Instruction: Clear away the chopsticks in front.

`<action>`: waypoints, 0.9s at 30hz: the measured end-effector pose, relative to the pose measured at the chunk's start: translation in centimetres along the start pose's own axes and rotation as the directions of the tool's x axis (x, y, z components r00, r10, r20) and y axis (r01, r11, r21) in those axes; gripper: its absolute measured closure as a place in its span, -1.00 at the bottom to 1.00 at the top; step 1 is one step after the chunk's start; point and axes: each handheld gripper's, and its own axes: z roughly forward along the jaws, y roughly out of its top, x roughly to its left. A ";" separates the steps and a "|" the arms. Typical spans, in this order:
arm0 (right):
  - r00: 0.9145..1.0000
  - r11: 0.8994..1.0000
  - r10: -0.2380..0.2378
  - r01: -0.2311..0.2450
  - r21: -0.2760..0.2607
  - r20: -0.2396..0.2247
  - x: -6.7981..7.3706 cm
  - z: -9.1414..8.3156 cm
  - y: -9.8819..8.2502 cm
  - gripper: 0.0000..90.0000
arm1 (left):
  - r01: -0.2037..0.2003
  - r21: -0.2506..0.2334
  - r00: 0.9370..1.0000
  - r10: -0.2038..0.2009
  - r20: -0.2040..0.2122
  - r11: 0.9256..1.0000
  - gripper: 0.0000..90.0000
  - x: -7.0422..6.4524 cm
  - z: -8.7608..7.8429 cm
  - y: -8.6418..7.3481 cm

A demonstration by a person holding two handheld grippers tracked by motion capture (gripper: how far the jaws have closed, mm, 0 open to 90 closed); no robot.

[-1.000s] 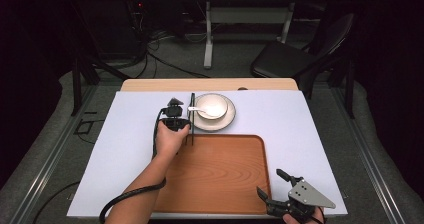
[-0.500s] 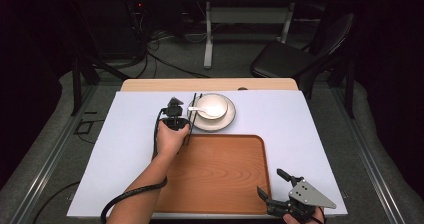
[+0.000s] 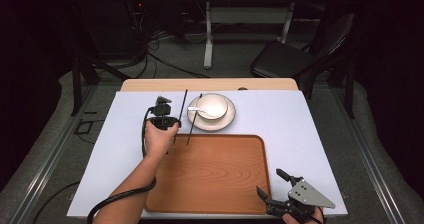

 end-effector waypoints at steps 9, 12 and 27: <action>1.000 1.000 -0.009 0.009 0.005 0.003 0.1 0.1 0.0 -0.65 | -0.034 -0.032 0.999 0.035 0.016 0.999 0.91 2.2 -4.4 -1.4; 1.000 1.000 -0.006 0.006 0.007 0.003 0.2 0.2 0.0 -0.65 | -0.044 -0.035 0.999 0.044 0.023 0.998 0.91 2.8 -5.6 -2.0; 1.000 1.000 -0.008 0.008 0.012 0.009 0.3 0.3 0.0 -0.65 | -0.068 -0.030 0.996 0.069 0.060 0.997 0.91 4.6 -10.0 -8.0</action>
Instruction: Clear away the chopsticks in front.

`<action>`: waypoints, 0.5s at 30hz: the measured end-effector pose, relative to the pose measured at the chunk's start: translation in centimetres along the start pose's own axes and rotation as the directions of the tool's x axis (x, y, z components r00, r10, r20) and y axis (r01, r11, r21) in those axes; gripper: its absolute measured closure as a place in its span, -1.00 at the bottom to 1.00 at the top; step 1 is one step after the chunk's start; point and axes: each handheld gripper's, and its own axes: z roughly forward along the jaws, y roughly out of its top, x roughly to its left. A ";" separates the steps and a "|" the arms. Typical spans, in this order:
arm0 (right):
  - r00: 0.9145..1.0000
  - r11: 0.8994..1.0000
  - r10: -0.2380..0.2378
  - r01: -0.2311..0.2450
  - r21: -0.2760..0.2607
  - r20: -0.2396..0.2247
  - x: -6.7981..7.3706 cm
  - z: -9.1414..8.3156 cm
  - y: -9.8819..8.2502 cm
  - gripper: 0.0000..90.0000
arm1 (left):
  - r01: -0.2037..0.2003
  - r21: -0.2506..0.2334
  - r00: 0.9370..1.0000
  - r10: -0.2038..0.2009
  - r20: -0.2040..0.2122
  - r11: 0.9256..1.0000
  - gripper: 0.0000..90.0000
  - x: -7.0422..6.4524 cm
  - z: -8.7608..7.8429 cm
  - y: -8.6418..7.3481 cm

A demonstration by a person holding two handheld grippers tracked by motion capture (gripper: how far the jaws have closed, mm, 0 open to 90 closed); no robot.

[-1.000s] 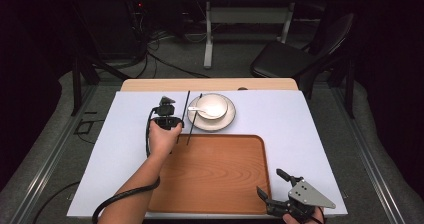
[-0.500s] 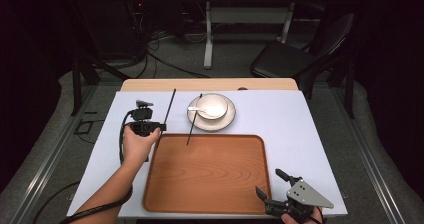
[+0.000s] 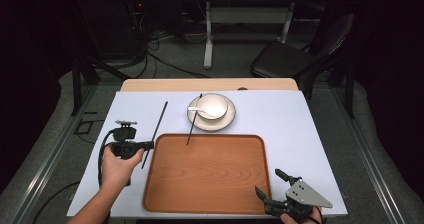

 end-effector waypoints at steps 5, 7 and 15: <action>1.000 1.000 -0.002 0.002 -0.005 0.002 0.0 0.0 0.0 -0.65 | -0.015 0.026 1.000 0.015 0.001 1.000 0.91 0.2 0.1 -2.1; 1.000 1.000 -0.002 0.002 -0.006 0.003 0.0 0.0 0.0 -0.65 | -0.011 0.031 1.000 0.011 0.008 0.999 0.91 0.3 0.1 -2.8; 1.000 1.000 -0.004 0.004 -0.004 0.005 0.1 0.0 0.0 -0.65 | 0.005 0.055 0.999 -0.007 0.043 0.998 0.91 0.7 0.1 -5.1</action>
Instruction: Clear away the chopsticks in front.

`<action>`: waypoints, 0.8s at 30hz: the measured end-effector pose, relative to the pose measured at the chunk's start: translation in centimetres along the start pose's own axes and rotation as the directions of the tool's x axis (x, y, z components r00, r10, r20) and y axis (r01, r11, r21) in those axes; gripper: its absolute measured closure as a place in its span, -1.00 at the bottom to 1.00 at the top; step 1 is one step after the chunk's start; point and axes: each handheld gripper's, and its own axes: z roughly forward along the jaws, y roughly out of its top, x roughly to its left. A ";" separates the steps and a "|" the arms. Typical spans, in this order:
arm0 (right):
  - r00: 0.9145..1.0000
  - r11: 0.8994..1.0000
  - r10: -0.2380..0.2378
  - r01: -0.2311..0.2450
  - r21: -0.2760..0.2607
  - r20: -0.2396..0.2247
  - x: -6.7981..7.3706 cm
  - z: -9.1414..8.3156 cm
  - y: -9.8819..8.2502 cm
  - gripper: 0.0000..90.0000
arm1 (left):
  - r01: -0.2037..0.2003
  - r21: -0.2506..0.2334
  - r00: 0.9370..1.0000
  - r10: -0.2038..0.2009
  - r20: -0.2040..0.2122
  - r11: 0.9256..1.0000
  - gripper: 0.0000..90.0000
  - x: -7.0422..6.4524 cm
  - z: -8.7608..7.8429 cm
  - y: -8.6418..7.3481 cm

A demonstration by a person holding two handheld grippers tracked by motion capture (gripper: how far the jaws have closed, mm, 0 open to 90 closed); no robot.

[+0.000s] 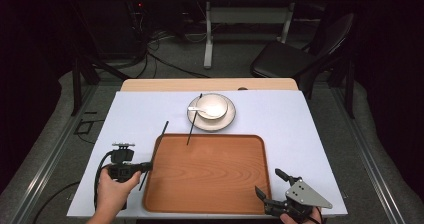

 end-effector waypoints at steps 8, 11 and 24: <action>1.000 1.000 -0.003 0.003 -0.002 0.000 0.0 0.0 0.0 -0.65 | 0.006 0.034 1.000 -0.007 0.013 0.999 0.91 -0.2 1.1 -1.2; 1.000 1.000 -0.002 0.002 -0.003 -0.001 0.0 -0.1 0.0 -0.65 | 0.004 0.047 1.000 -0.005 0.020 0.999 0.91 -0.7 1.7 -1.4; 1.000 1.000 0.000 0.000 -0.008 0.000 0.0 -0.1 0.1 -0.65 | -0.025 0.093 0.999 0.022 0.033 0.995 0.91 -2.4 3.6 -1.3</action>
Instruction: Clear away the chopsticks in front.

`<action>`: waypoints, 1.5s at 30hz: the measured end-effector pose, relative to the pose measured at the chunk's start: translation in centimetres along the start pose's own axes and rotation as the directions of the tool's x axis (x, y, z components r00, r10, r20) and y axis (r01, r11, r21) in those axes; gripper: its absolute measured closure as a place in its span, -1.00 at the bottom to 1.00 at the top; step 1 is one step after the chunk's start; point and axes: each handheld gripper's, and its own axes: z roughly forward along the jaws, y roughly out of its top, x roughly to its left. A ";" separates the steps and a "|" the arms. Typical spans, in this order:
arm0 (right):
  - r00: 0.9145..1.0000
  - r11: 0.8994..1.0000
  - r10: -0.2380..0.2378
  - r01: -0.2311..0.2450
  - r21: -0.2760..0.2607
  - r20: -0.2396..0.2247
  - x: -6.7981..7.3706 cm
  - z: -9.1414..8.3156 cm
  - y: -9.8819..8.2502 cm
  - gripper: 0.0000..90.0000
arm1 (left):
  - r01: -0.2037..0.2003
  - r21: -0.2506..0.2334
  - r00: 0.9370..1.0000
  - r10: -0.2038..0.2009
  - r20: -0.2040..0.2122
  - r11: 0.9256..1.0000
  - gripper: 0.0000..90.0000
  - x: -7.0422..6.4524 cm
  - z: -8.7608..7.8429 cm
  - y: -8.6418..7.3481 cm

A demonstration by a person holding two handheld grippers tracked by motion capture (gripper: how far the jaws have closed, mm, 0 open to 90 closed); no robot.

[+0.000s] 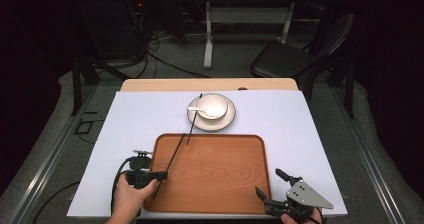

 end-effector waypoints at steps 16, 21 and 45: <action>1.000 1.000 0.010 -0.010 -0.002 -0.005 -0.1 0.0 0.0 -0.65 | -0.005 0.026 1.000 0.006 -0.018 1.000 0.86 -0.2 0.4 0.0; 1.000 1.000 0.009 -0.009 -0.002 -0.005 0.0 -0.1 0.0 -0.65 | -0.003 0.021 1.000 0.004 -0.018 1.000 0.85 -0.2 0.4 -0.1; 1.000 1.000 0.009 -0.009 0.002 -0.007 0.0 0.1 0.0 -0.65 | -0.077 -0.134 0.997 0.073 -0.028 0.988 0.25 -0.3 -1.2 1.5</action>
